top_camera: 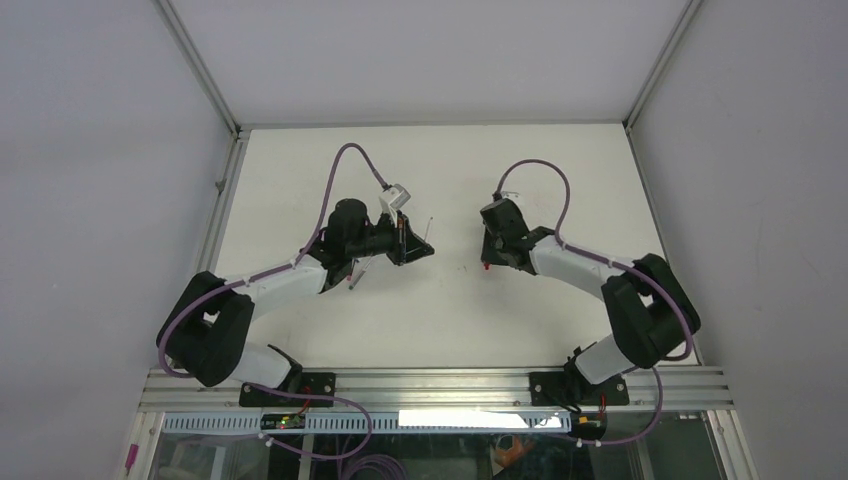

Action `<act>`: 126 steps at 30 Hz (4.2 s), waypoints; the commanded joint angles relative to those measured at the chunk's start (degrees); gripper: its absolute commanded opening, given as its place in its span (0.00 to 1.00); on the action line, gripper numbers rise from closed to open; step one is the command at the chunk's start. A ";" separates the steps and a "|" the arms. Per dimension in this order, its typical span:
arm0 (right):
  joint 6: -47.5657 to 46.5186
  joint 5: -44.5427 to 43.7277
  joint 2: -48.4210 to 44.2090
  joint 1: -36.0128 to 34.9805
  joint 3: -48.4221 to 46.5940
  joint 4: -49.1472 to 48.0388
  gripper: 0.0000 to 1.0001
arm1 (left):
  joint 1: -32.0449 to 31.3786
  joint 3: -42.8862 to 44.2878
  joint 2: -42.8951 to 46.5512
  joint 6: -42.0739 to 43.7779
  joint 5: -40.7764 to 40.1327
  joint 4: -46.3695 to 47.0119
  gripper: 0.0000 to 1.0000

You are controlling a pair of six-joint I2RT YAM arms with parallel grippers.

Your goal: Insert the pens into the pen caps

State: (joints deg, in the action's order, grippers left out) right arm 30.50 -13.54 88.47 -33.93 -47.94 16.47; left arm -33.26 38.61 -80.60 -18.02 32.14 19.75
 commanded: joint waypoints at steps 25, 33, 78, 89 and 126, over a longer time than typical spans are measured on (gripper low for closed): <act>-1.78 8.86 -24.92 -4.24 6.86 -39.02 0.00 | -3.29 3.50 -5.86 -9.31 9.60 21.21 0.00; -2.87 8.44 -24.94 -6.38 5.04 -39.19 0.00 | -3.31 3.54 -5.75 -9.15 9.95 21.15 0.00; -3.58 7.27 -26.72 -8.43 7.15 -41.09 0.00 | -3.31 3.31 -1.38 -4.90 8.62 15.00 0.00; -3.65 8.35 -25.22 -8.47 6.01 -41.44 0.00 | -3.31 3.15 -1.56 -4.87 8.73 15.23 0.00; -3.94 8.09 -24.36 -8.61 6.37 -43.80 0.00 | -3.31 2.61 -1.67 -5.01 9.07 15.76 0.00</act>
State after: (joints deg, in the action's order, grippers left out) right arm 26.85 -5.52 63.26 -42.22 -40.66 -24.01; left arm -36.05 40.14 -83.44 -24.21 40.62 32.60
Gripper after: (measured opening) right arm 0.146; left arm 0.077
